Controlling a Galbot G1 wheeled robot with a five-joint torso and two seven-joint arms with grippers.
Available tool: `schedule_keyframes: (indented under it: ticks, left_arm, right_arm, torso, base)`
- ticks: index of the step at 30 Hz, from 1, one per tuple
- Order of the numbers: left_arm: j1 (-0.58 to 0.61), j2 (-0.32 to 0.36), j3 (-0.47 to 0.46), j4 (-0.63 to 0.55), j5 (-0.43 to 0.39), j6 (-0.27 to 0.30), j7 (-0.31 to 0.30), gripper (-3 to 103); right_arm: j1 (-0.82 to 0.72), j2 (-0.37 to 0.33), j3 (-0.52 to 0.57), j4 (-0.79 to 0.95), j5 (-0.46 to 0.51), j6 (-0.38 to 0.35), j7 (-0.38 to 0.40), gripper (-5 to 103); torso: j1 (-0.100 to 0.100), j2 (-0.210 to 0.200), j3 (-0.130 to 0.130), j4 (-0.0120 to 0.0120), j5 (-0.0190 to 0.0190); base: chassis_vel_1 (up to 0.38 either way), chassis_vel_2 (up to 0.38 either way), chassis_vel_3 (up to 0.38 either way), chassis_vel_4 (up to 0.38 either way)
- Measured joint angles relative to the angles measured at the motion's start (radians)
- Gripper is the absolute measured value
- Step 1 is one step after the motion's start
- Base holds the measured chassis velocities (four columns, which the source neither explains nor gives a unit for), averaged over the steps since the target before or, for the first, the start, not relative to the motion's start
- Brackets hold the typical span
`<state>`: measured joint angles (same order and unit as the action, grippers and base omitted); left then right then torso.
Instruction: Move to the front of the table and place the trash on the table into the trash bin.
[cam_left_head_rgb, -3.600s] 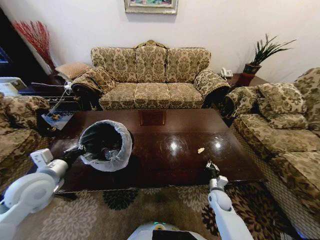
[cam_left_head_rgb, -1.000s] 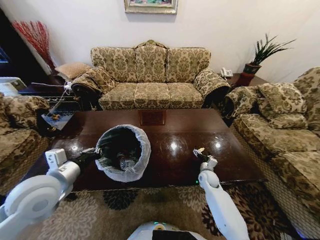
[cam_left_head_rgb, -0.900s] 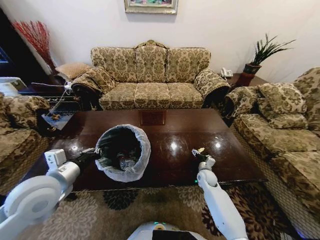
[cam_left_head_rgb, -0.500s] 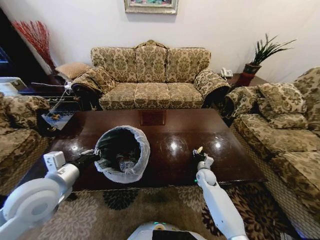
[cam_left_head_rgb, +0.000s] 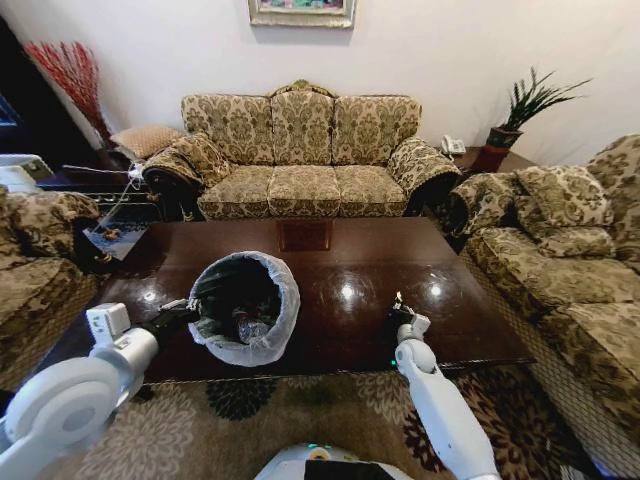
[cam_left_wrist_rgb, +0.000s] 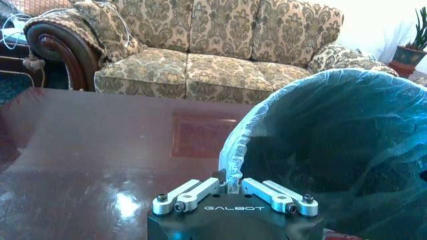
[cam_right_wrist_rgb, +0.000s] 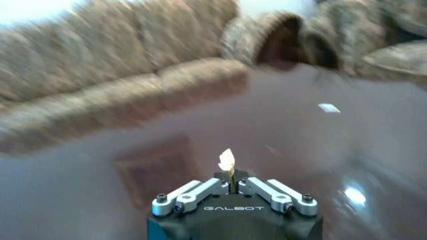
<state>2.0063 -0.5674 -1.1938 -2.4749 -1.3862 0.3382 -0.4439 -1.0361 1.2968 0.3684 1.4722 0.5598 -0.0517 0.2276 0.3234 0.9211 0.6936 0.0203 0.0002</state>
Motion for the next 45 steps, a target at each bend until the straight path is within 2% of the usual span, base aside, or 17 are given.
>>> schedule_keyframes:
  ticks: [1, 2, 4, 6, 7, 8, 9, 10, 13, 20, 28, 31, 33, 36, 41, 42, 45]
  left_arm:
    - [0.001, 0.001, 0.000, 0.000, 0.000, 0.000, 0.000, 0]
    - [0.002, 0.007, -0.002, 0.003, 0.000, 0.000, 0.000, 0]
    - [0.002, 0.010, -0.002, 0.006, 0.000, 0.000, 0.000, 0]
    - [-0.004, 0.020, -0.002, 0.013, -0.002, -0.001, -0.001, 0]
    - [-0.004, 0.020, -0.002, 0.013, -0.002, -0.001, -0.001, 0]
    - [-0.006, 0.022, -0.002, 0.015, -0.003, -0.002, -0.002, 0]
    - [-0.008, 0.023, -0.002, 0.016, -0.003, -0.002, -0.002, 0]
    - [-0.008, 0.023, -0.002, 0.016, -0.003, -0.002, -0.002, 0]
    - [-0.006, 0.008, -0.003, 0.008, -0.003, -0.002, -0.003, 0]
    - [-0.002, -0.004, -0.003, -0.006, 0.021, -0.002, 0.004, 0]
    - [0.004, -0.007, -0.003, -0.019, 0.053, 0.001, 0.016, 0]
    - [0.008, -0.012, -0.004, -0.022, 0.057, 0.003, 0.016, 0]
    - [0.011, -0.016, -0.004, -0.023, 0.058, 0.003, 0.016, 0]
    - [0.025, -0.029, -0.004, -0.024, 0.069, 0.004, 0.017, 0]
    - [0.036, -0.036, -0.008, -0.025, 0.071, 0.005, 0.018, 0]
    - [0.037, -0.037, -0.008, -0.025, 0.072, 0.005, 0.018, 0]
    - [0.039, -0.044, -0.008, -0.021, 0.072, 0.005, 0.018, 0]
  right_arm:
    - [-0.005, -0.002, 0.002, 0.019, 0.002, 0.002, -0.015, 0]
    - [-0.037, -0.015, 0.010, 0.123, 0.008, 0.020, -0.109, 0]
    - [-0.053, -0.022, 0.010, 0.180, 0.012, 0.030, -0.153, 0]
    - [-0.097, -0.049, -0.016, 0.415, 0.036, 0.038, -0.305, 0]
    - [-0.097, -0.049, -0.016, 0.415, 0.036, 0.038, -0.305, 0]
    - [-0.106, -0.059, -0.037, 0.494, 0.039, 0.035, -0.356, 0]
    - [-0.109, -0.067, -0.062, 0.560, 0.028, 0.041, -0.405, 0]
    - [-0.109, -0.067, -0.062, 0.560, 0.028, 0.041, -0.405, 0]
    - [-0.108, -0.087, -0.139, 0.703, -0.049, 0.057, -0.551, 0]
    - [-0.059, -0.138, -0.292, 0.797, -0.058, -0.042, -0.622, 0]
    - [0.030, -0.171, -0.444, 0.770, -0.132, -0.159, -0.573, -2]
    - [0.059, -0.172, -0.475, 0.755, -0.151, -0.186, -0.545, 8]
    - [0.071, -0.168, -0.483, 0.749, -0.154, -0.193, -0.534, 8]
    - [0.096, -0.153, -0.498, 0.735, -0.145, -0.205, -0.513, 30]
    - [0.109, -0.145, -0.509, 0.724, -0.140, -0.206, -0.513, 47]
    - [0.111, -0.142, -0.510, 0.721, -0.137, -0.205, -0.513, 47]
    - [0.101, -0.131, -0.488, 0.717, -0.104, -0.140, -0.540, 62]
  torso:
    - [0.000, 0.000, 0.000, 0.0000, 0.0000]
    - [0.000, 0.000, 0.000, 0.0001, -0.0002]
    - [0.000, 0.000, 0.000, 0.0000, -0.0002]
    - [0.000, 0.000, 0.000, -0.0001, -0.0007]
    - [0.000, 0.000, 0.000, -0.0001, -0.0007]
    - [0.000, 0.000, 0.000, -0.0001, -0.0007]
    - [0.000, 0.000, 0.000, 0.0000, -0.0004]
    - [0.000, 0.000, 0.000, 0.0000, -0.0004]
    - [0.000, 0.000, 0.000, 0.0000, -0.0003]
    - [0.000, 0.000, 0.000, 0.0000, -0.0002]
    - [0.000, 0.000, 0.000, 0.0000, -0.0002]
    - [0.000, 0.000, 0.000, 0.0000, -0.0002]
    - [0.000, 0.000, 0.000, 0.0000, -0.0002]
    - [0.000, 0.000, 0.000, 0.0000, -0.0003]
    - [0.000, 0.000, 0.000, 0.0000, -0.0002]
    - [0.000, 0.000, 0.000, 0.0000, -0.0002]
    - [0.000, 0.000, 0.000, 0.0001, -0.0002]
  base:
    - [0.000, 0.000, 0.000, 0.000]
    - [0.000, 0.000, 0.000, 0.000]
    - [0.000, 0.000, 0.000, 0.000]
    - [0.000, 0.000, 0.000, 0.000]
    - [0.000, 0.000, 0.000, 0.000]
    - [0.000, 0.000, 0.000, 0.000]
    - [0.000, 0.000, 0.000, 0.000]
    - [0.000, 0.000, 0.000, 0.000]
    - [0.000, 0.000, 0.000, 0.000]
    - [0.000, 0.000, 0.000, 0.000]
    - [0.000, 0.000, 0.000, 0.000]
    - [0.000, 0.000, 0.000, 0.000]
    - [0.000, 0.000, 0.000, 0.000]
    - [0.000, 0.000, 0.000, 0.000]
    - [0.000, 0.000, 0.000, 0.000]
    - [0.000, 0.000, 0.000, 0.000]
    - [0.000, 0.000, 0.000, 0.000]
